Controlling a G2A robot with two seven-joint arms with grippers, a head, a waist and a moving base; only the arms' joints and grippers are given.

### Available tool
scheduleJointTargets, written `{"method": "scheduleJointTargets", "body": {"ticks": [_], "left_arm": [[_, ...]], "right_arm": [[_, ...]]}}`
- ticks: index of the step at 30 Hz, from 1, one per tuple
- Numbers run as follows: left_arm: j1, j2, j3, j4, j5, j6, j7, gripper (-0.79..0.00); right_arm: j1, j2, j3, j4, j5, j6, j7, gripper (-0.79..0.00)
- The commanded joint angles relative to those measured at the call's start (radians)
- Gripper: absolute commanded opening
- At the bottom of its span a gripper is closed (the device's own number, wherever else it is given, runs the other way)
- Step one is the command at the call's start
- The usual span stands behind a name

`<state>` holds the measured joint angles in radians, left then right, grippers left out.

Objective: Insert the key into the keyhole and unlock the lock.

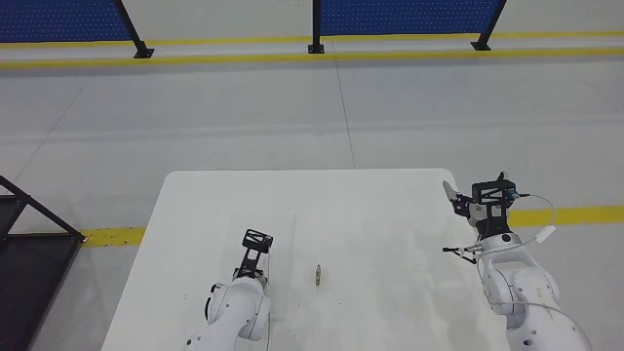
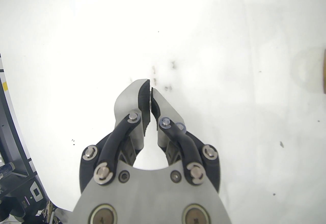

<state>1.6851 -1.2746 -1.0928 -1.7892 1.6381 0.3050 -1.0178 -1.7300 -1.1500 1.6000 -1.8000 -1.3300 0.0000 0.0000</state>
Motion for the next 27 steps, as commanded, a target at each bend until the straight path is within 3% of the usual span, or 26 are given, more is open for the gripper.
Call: {"method": "scheduleJointTargets", "body": {"ticks": [1, 8, 13, 19, 25, 27], "left_arm": [[0.015, 0.001, -0.013, -0.022, -0.010, -0.008, 0.007, -0.785], [0.082, 0.009, -0.077, -0.105, -0.076, -0.049, 0.067, -0.785], [0.171, 0.021, -0.164, -0.187, -0.216, -0.158, 0.218, -0.785], [0.294, 0.044, -0.304, -0.225, -0.392, -0.447, 0.553, -0.785], [0.349, 0.067, -0.416, -0.159, -0.525, -0.787, 0.806, -0.785], [0.350, 0.072, -0.442, -0.125, -0.549, -0.855, 0.847, -0.785]], "right_arm": [[0.000, 0.000, 0.000, 0.000, 0.000, 0.000, 0.000, 0.000], [0.000, 0.000, 0.000, 0.000, 0.000, 0.000, 0.000, 0.000], [0.000, 0.000, 0.000, 0.000, 0.000, 0.000, 0.000, 0.000], [0.000, 0.000, 0.000, 0.000, 0.000, 0.000, 0.000, 0.000], [0.000, 0.000, -0.001, -0.001, -0.003, 0.003, 0.000, 0.000], [-0.014, -0.001, -0.019, -0.019, -0.029, -0.011, 0.005, 0.000]]}}
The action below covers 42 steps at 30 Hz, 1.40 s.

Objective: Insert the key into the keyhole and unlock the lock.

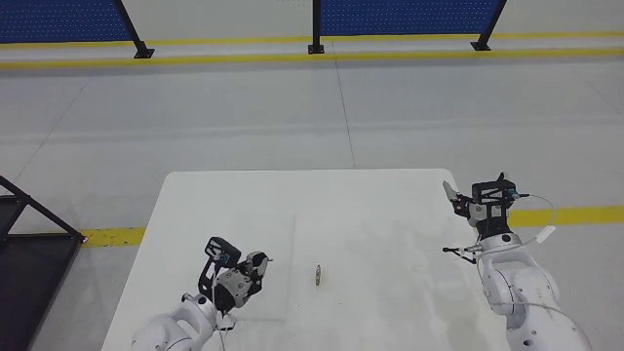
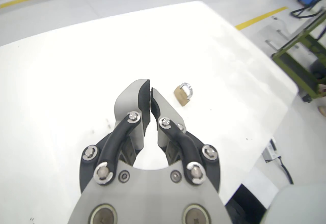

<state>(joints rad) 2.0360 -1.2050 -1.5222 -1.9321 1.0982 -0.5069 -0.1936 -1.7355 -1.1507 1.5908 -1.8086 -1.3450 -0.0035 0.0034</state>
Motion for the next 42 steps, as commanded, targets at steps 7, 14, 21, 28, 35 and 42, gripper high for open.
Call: {"method": "scheduleJointTargets", "body": {"ticks": [7, 14, 21, 28, 35, 42], "left_arm": [[-0.002, 0.004, -0.017, 0.026, -0.014, -0.060, 0.031, -0.785], [-0.002, 0.004, -0.017, 0.026, -0.014, -0.060, 0.031, -0.785], [-0.002, 0.004, -0.017, 0.026, -0.014, -0.060, 0.031, -0.785], [-0.002, 0.004, -0.017, 0.026, -0.014, -0.060, 0.031, -0.785], [-0.002, 0.004, -0.017, 0.026, -0.014, -0.060, 0.031, -0.785], [-0.002, 0.004, -0.017, 0.026, -0.014, -0.060, 0.031, -0.785]], "right_arm": [[-0.161, -0.005, -0.136, -0.100, -0.191, -0.034, 0.000, 0.000], [-0.297, -0.007, -0.306, -0.094, -0.389, -0.078, -0.046, 0.000], [-0.265, -0.025, -0.473, -0.003, -0.444, -0.065, -0.035, 0.000], [-0.169, -0.059, -0.610, 0.094, -0.418, 0.027, -0.047, 0.000], [-0.070, -0.098, -0.709, 0.182, -0.374, 0.142, -0.039, 0.000], [0.035, -0.136, -0.770, 0.279, -0.289, 0.182, 0.026, -0.092]]}}
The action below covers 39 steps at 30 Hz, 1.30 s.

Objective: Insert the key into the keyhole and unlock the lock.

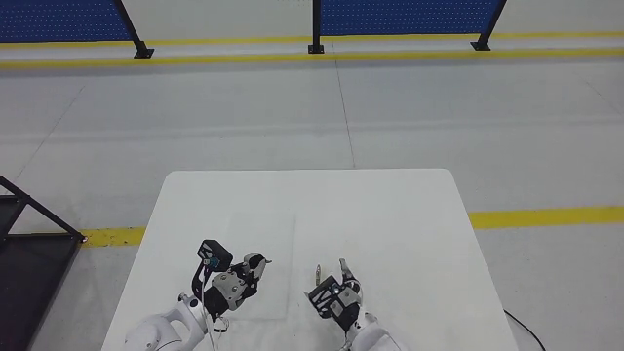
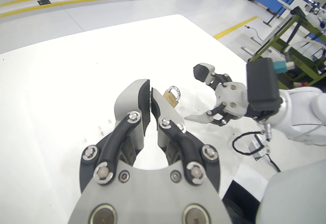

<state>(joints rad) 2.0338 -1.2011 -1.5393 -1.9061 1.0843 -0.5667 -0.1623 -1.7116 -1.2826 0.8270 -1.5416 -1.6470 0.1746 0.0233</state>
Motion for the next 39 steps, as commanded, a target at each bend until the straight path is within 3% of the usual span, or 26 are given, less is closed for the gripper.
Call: {"method": "scheduleJointTargets", "body": {"ticks": [1, 9, 24, 27, 28, 29, 35, 39], "left_arm": [[0.000, 0.000, 0.000, 0.000, 0.000, 0.000, 0.000, -0.785], [0.000, 0.000, 0.000, 0.000, 0.000, 0.000, 0.000, -0.785], [0.000, 0.000, 0.000, 0.000, 0.000, 0.000, 0.000, -0.785], [0.000, 0.000, 0.000, 0.000, 0.000, 0.000, 0.000, -0.785], [0.000, 0.000, 0.000, 0.000, 0.000, 0.000, 0.000, -0.785], [0.000, 0.000, 0.000, 0.000, 0.000, 0.000, 0.000, -0.785], [0.000, 0.000, 0.000, 0.000, 0.000, 0.000, 0.000, -0.785], [0.000, 0.000, 0.000, 0.000, 0.000, 0.000, 0.000, -0.785]], "right_arm": [[0.021, -0.008, -0.011, 0.024, 0.022, 0.008, 0.011, -0.129], [0.069, -0.032, -0.040, 0.093, 0.072, 0.031, 0.018, -0.391], [0.105, -0.048, -0.044, 0.136, 0.125, -0.001, 0.049, -0.570], [0.111, -0.049, -0.037, 0.137, 0.146, -0.014, 0.051, -0.671], [0.113, -0.049, -0.033, 0.137, 0.154, -0.020, 0.052, -0.763], [0.114, -0.049, -0.029, 0.137, 0.160, -0.025, 0.052, -0.785], [0.098, -0.040, 0.025, 0.078, 0.241, -0.089, 0.020, -0.785], [0.052, -0.020, 0.114, -0.015, 0.395, -0.227, -0.013, -0.785]]}}
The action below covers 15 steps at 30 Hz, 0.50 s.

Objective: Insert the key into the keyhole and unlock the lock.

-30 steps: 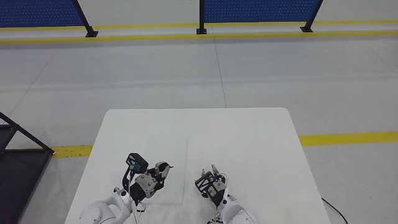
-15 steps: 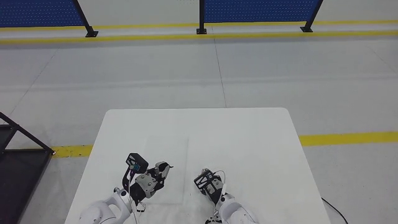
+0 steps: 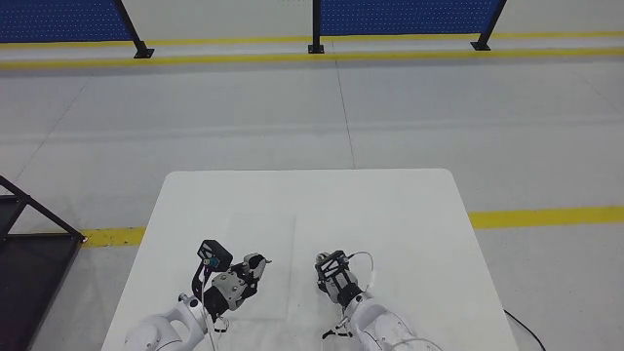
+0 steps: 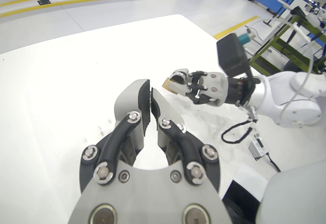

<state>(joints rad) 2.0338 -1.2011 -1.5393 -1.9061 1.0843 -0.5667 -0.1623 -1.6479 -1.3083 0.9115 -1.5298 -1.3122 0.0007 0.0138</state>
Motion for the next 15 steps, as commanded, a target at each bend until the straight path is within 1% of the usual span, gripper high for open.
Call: {"method": "scheduleJointTargets", "body": {"ticks": [1, 5, 8, 11, 12, 13, 15], "left_arm": [[-0.001, 0.000, 0.001, 0.000, -0.001, 0.001, 0.001, -0.785], [-0.011, 0.001, 0.019, 0.015, -0.018, -0.040, 0.052, -0.785], [-0.020, 0.003, 0.036, 0.037, -0.041, -0.103, 0.106, -0.785], [-0.038, 0.003, 0.061, 0.071, -0.073, -0.179, 0.166, -0.785], [-0.045, 0.004, 0.070, 0.085, -0.087, -0.206, 0.182, -0.785], [-0.053, 0.004, 0.079, 0.101, -0.103, -0.235, 0.193, -0.785], [-0.063, 0.005, 0.083, 0.117, -0.113, -0.250, 0.196, -0.785]], "right_arm": [[-0.024, 0.012, 0.060, -0.053, 0.111, -0.098, -0.010, -0.785], [-0.069, 0.035, 0.165, -0.118, 0.339, -0.341, -0.007, -0.785], [-0.090, 0.048, 0.207, -0.132, 0.471, -0.512, 0.005, -0.785], [-0.092, 0.056, 0.221, -0.127, 0.603, -0.646, 0.045, -0.785], [-0.088, 0.059, 0.222, -0.120, 0.647, -0.689, 0.071, -0.785], [-0.083, 0.061, 0.226, -0.116, 0.666, -0.708, 0.091, -0.785], [-0.083, 0.061, 0.226, -0.116, 0.666, -0.708, 0.091, -0.785]]}}
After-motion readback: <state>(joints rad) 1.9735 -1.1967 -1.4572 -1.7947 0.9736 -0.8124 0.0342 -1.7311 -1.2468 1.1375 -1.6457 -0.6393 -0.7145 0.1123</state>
